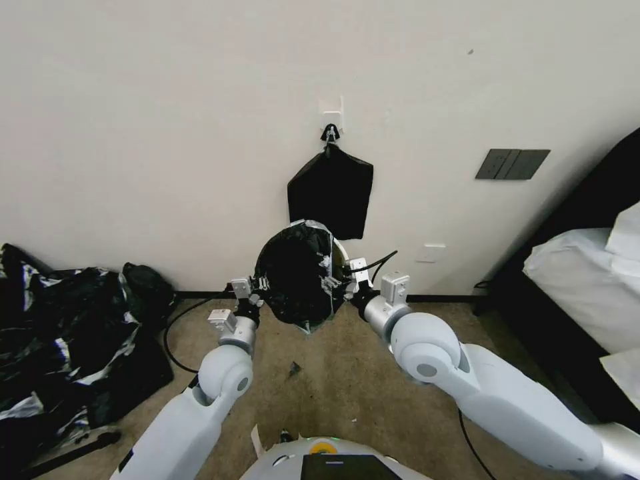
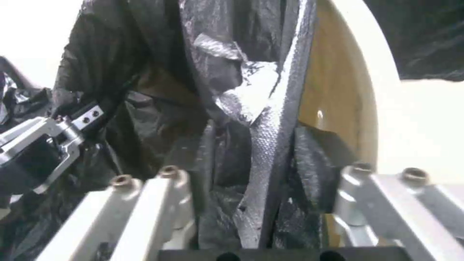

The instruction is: Place a trash bag onto the trash bin.

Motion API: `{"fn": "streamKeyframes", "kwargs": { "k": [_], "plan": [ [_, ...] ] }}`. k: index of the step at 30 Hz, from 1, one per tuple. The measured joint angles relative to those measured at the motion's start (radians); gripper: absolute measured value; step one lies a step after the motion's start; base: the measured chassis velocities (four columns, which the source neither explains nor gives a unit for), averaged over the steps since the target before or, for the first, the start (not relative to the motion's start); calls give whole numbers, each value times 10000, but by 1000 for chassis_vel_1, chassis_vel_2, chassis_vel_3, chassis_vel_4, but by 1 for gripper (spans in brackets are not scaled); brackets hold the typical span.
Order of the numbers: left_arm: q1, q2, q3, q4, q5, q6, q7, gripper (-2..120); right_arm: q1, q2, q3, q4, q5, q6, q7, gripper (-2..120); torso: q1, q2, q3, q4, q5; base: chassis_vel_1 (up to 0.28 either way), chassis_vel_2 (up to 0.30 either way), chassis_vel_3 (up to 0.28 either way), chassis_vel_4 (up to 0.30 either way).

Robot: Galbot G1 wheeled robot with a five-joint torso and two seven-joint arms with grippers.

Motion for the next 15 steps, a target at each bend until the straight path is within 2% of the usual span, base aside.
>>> {"fn": "streamKeyframes", "kwargs": {
  "k": [1, 4, 5, 8, 9, 11, 15],
  "plan": [
    [0, 0, 0, 0, 0, 0, 0, 1, 0, 0, 0, 0, 0, 0, 0, 37, 0, 0, 0, 0, 0, 0, 0, 0, 0],
    [-1, 12, -3, 17, -23, 0, 12, 1, -3, -48, 6, 25, 13, 81, 0, 24, 1, 0, 0, -1, 0, 0, 0, 0, 0],
    [-1, 12, -3, 17, -23, 0, 12, 1, -3, -48, 6, 25, 13, 81, 0, 24, 1, 0, 0, -1, 0, 0, 0, 0, 0],
    [13, 32, -39, 33, -89, 0, 22, 1, -17, -143, 75, 52, 12, 153, -1, 9, 0, 0, 0, 0, 0, 0, 0, 0, 0],
    [13, 32, -39, 33, -89, 0, 22, 1, -17, -143, 75, 52, 12, 153, -1, 9, 0, 0, 0, 0, 0, 0, 0, 0, 0],
    [34, 35, -54, 33, -157, 0, 56, 1, -25, -188, 130, 52, 8, 218, -4, 0, 0, 0, 0, -1, 0, 0, 0, 0, 0],
    [61, 34, -111, 66, -370, 1, 133, 1, -76, -348, 323, 147, 7, 276, -9, 0, 0, 0, 0, 1, 0, 0, 0, 0, 0]
  ]
}}
